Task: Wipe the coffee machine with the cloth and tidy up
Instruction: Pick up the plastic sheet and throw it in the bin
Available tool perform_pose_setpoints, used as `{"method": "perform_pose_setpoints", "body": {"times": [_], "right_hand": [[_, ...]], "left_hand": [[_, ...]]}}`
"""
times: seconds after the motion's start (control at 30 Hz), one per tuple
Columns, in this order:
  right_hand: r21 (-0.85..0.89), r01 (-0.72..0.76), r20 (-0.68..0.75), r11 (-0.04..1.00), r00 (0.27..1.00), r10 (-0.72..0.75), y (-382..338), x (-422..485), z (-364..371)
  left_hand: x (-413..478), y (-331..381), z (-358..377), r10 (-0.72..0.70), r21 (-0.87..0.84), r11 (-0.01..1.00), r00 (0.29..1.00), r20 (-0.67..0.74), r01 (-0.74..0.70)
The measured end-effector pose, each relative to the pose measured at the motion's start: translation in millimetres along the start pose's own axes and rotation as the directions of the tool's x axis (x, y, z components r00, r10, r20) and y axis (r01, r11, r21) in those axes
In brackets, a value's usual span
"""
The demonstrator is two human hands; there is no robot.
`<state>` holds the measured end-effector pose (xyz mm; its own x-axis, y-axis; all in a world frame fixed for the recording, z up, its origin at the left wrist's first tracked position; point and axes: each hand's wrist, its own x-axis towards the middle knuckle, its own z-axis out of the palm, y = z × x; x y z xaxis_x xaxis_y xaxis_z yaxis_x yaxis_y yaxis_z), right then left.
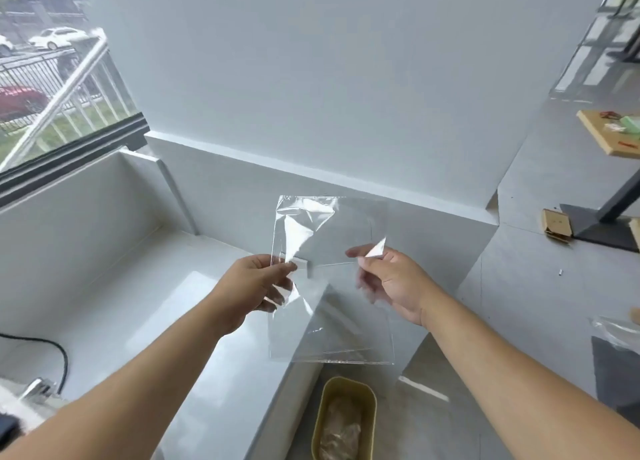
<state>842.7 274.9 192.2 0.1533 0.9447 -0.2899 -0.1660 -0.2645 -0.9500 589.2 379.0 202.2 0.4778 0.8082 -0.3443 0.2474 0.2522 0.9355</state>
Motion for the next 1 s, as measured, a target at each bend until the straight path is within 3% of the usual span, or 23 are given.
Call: {"method": "perform_pose_setpoints", "body": {"times": [0.2, 0.43, 0.63, 0.77, 0.9, 1.0], "right_hand": [[0.212, -0.106, -0.023, 0.971, 0.993, 0.114, 38, -28, -7], [0.204, -0.014, -0.292, 0.979, 0.954, 0.074, 91, -51, -25], [-0.034, -0.078, -0.284, 0.996, 0.956, 0.065, 119, -60, -36], [-0.215, -0.154, -0.194, 0.964, 0.975, 0.112, 130, -63, -43], [-0.331, -0.171, -0.198, 0.928, 0.974, 0.108, 145, -57, -44], [-0.334, -0.165, -0.172, 0.928, 0.979, 0.112, 160, -46, -37]], "left_hand": [[6, -27, 18, -0.037, -0.025, 0.999, 0.996, 0.076, 0.039], [7, -64, 25, -0.087, -0.018, 0.995, 0.959, 0.269, 0.095], [8, -86, 33, -0.113, 0.07, 0.993, 0.958, 0.264, 0.098], [17, -98, 30, -0.119, 0.067, 0.992, 0.955, 0.272, 0.104], [22, -117, 37, 0.017, 0.315, 0.945, 0.975, 0.221, -0.088], [28, -131, 44, 0.047, 0.406, 0.905, 0.978, 0.203, -0.127]]}}
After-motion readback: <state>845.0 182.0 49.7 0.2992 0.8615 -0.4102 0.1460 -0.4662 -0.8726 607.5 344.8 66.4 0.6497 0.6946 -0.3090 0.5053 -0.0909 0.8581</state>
